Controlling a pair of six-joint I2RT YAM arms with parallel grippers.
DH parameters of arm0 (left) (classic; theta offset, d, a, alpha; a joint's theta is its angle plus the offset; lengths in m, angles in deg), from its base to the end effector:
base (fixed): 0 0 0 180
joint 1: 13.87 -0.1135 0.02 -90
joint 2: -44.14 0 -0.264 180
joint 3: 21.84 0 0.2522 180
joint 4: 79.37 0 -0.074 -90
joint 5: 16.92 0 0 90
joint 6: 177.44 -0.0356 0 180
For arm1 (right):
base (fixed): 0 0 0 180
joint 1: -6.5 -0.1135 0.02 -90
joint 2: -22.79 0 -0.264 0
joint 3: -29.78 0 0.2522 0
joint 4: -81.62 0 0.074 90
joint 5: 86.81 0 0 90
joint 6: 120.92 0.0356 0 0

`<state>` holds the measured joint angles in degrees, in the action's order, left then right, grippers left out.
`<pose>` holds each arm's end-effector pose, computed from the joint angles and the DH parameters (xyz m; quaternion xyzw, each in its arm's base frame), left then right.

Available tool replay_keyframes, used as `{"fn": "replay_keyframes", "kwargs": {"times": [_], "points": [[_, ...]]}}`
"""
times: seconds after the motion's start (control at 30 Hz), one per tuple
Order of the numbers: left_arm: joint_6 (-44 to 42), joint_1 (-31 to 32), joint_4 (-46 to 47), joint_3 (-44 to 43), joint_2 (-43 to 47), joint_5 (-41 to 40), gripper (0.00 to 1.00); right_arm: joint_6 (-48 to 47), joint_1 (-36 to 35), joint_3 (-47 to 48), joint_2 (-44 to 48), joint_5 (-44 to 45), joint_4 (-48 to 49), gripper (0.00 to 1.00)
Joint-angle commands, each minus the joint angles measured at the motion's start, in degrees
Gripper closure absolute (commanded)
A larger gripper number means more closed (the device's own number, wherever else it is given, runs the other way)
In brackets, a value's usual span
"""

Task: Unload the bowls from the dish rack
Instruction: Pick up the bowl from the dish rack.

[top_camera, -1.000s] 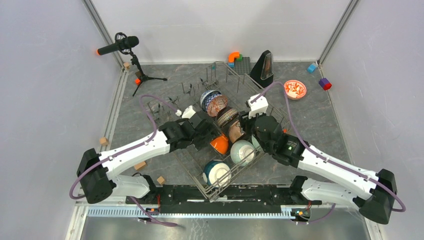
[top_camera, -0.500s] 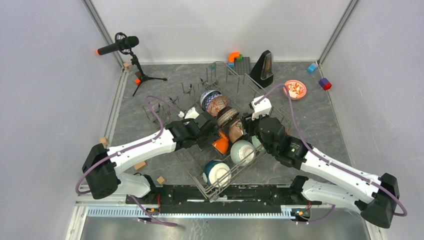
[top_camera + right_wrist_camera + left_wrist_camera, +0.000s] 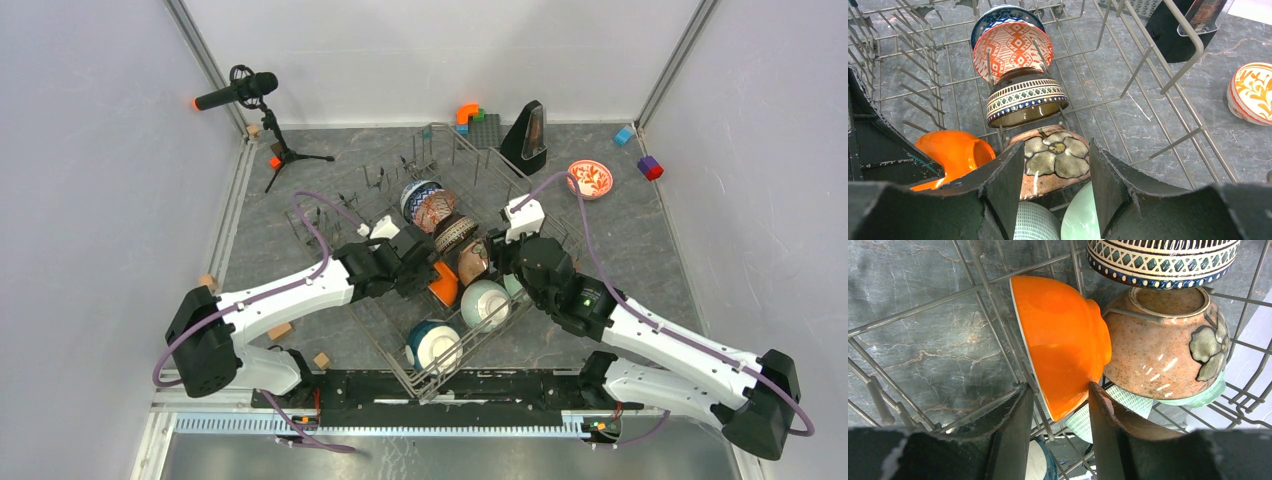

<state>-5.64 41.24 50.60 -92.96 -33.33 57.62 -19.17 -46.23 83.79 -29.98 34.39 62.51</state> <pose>0.1641 -0.2188 0.2531 -0.2568 0.9140 -0.2193 0.2250 0.1430 0.1574 0.2971 -0.1242 0.7847 0.1186 0.5956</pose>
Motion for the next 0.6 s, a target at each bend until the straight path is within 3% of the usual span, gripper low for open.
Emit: {"fn": "replay_keyframes", "kwargs": {"times": [0.0,0.2,0.57], "points": [[1.8,0.9,8.1,-0.7,-0.3,-1.3,0.48,-0.1,0.4,-0.5,1.0,-0.7,2.7,0.44],[1.4,2.1,8.0,-1.2,-0.8,-2.0,0.4,-0.3,0.5,-0.7,1.4,-0.7,2.6,0.44],[0.2,3.5,7.0,-2.1,0.4,-6.7,0.41,-0.3,0.9,-1.7,2.4,-1.3,3.0,0.44]]}}
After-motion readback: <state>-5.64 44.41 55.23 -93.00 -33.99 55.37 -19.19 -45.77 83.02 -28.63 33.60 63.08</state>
